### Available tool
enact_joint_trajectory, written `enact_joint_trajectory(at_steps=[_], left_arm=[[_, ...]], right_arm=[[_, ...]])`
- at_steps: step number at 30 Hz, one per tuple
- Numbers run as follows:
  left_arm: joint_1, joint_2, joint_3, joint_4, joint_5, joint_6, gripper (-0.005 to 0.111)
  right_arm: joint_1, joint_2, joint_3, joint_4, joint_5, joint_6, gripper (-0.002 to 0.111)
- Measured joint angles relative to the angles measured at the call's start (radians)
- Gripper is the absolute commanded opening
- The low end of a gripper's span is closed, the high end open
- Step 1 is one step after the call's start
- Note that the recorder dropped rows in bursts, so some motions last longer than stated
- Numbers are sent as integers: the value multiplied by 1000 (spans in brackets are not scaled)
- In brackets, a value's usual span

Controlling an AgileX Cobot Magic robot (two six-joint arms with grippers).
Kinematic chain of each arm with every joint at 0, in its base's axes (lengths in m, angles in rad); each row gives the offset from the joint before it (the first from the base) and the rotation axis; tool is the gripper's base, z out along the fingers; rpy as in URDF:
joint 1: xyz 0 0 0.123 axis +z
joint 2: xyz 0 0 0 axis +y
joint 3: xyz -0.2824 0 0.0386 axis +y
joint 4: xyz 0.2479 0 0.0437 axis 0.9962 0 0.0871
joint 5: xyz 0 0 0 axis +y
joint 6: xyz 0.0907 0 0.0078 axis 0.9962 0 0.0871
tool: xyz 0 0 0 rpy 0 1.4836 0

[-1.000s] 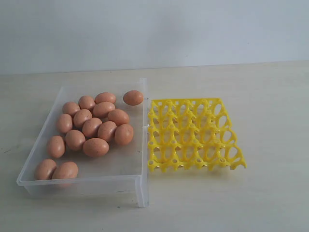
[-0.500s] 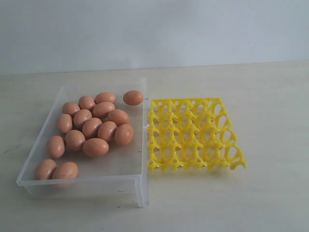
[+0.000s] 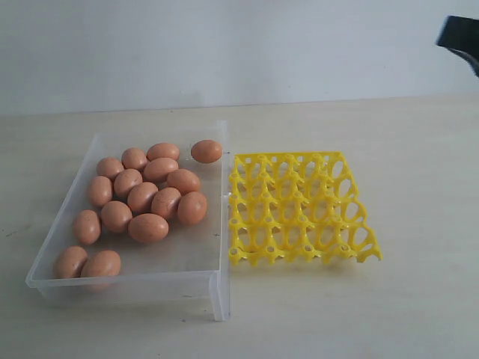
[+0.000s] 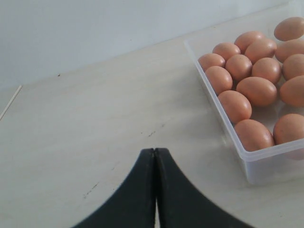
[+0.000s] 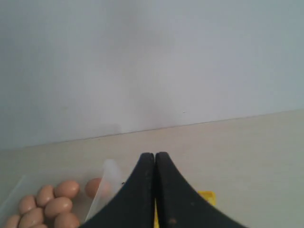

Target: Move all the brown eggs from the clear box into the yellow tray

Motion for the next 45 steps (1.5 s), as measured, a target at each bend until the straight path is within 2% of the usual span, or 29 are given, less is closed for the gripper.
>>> enact_joint_trajectory(at_steps=[8, 13, 17, 23, 27, 29, 45], left_arm=[[0, 0, 0, 0, 0, 0, 0], [0, 0, 0, 0, 0, 0, 0], [0, 0, 0, 0, 0, 0, 0], [0, 0, 0, 0, 0, 0, 0], [0, 0, 0, 0, 0, 0, 0], [0, 0, 0, 0, 0, 0, 0], [0, 0, 0, 0, 0, 0, 0]], right_arm=[[200, 325, -277, -4, 176, -150, 0], [297, 548, -523, 25, 406, -326, 0], [347, 739, -740, 145, 629, -531, 3], [381, 955, -992, 339, 805, -715, 25], [381, 1065, -1129, 415, 850, -741, 47], [381, 1117, -1194, 438, 890, -741, 54], [381, 1468, -1641, 423, 1102, -716, 56]])
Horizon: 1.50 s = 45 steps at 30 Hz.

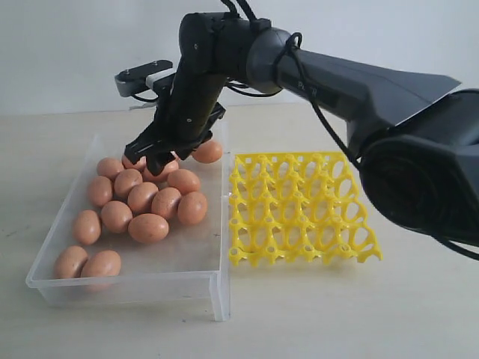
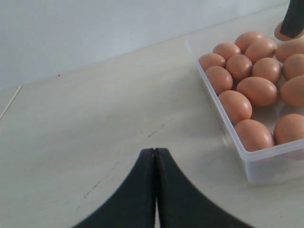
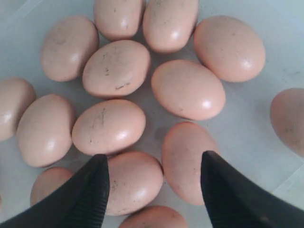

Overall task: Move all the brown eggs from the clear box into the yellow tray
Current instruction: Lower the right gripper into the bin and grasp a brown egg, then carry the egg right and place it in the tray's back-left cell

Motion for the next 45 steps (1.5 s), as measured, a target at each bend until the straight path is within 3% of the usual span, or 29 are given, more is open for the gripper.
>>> enact_joint_trajectory(at_steps=[18, 20, 22, 24, 32, 37, 41, 45], left_arm=[[0, 0, 0, 0, 0, 0, 0], [0, 0, 0, 0, 0, 0, 0], [0, 0, 0, 0, 0, 0, 0], [0, 0, 0, 0, 0, 0, 0], [0, 0, 0, 0, 0, 0, 0], [0, 0, 0, 0, 0, 0, 0], [0, 0, 0, 0, 0, 0, 0], [0, 0, 0, 0, 0, 0, 0]], right_arm=[[-2, 124, -95, -94, 14, 76, 55], [-2, 137, -95, -101, 9, 76, 43], [-2, 143, -95, -106, 5, 76, 18], [-2, 143, -97, -116, 3, 76, 1], [-2, 124, -97, -129, -19, 76, 0], [-5, 13, -57, -159, -164, 76, 0], [-10, -126, 86, -206, -328, 82, 0], [-21, -263, 352, -254, -552, 141, 0]])
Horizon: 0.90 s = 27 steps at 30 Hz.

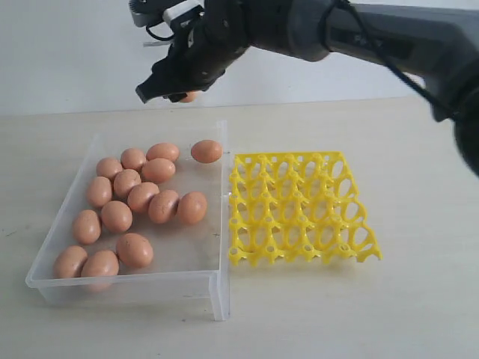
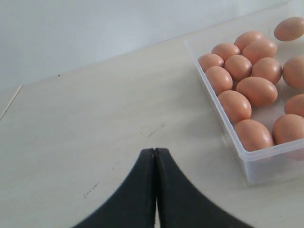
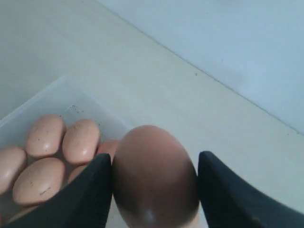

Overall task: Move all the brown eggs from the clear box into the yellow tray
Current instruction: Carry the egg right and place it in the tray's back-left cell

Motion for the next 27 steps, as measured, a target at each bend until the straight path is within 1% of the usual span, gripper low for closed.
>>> enact_joint_trajectory(at_steps=[6, 9, 12, 16, 19, 22, 27], left_arm=[[0, 0, 0, 0, 0, 0, 0], [0, 0, 0, 0, 0, 0, 0], [0, 0, 0, 0, 0, 0, 0], [0, 0, 0, 0, 0, 0, 0], [0, 0, 0, 0, 0, 0, 0], [0, 0, 0, 0, 0, 0, 0], [0, 0, 0, 0, 0, 0, 0]], right_arm=[[-45, -172, 441, -36, -372, 105, 0], [-73, -221, 606, -38, -556, 133, 0], [-101, -240, 730, -38, -730, 151, 0], [-138, -241, 849, -9, -945, 173, 0], [-168, -237, 905, 4, -1070, 224, 0], [-187, -210, 917, 5, -1117, 255, 0], [-189, -141, 917, -6, -1157, 267, 0]])
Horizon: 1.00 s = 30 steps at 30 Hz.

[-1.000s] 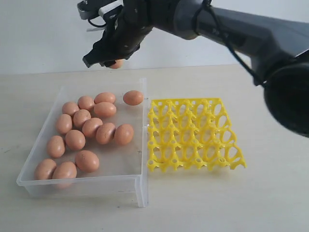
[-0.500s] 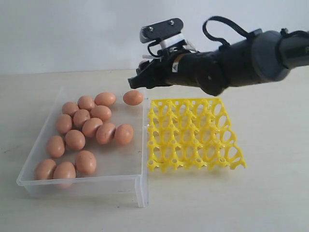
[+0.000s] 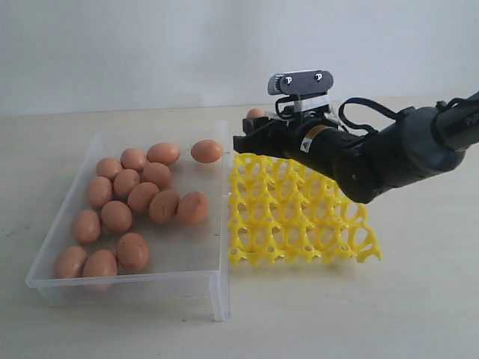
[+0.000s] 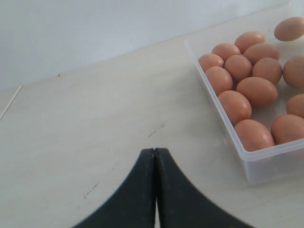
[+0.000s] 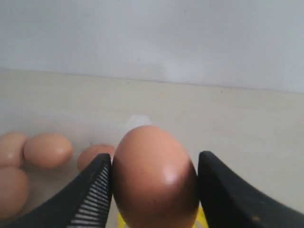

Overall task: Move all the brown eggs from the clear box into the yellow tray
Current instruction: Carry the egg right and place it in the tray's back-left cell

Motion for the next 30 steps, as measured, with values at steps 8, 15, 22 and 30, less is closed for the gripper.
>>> enact_joint_trajectory(at_steps=[8, 15, 22, 30], left_arm=[[0, 0, 0, 0, 0, 0, 0], [0, 0, 0, 0, 0, 0, 0], [0, 0, 0, 0, 0, 0, 0], [0, 0, 0, 0, 0, 0, 0]], right_arm=[[0, 73, 6, -70, -7, 45, 0], [0, 91, -7, -144, -16, 60, 4], [0, 93, -43, -188, 18, 103, 9], [0, 93, -46, -218, 67, 105, 36]])
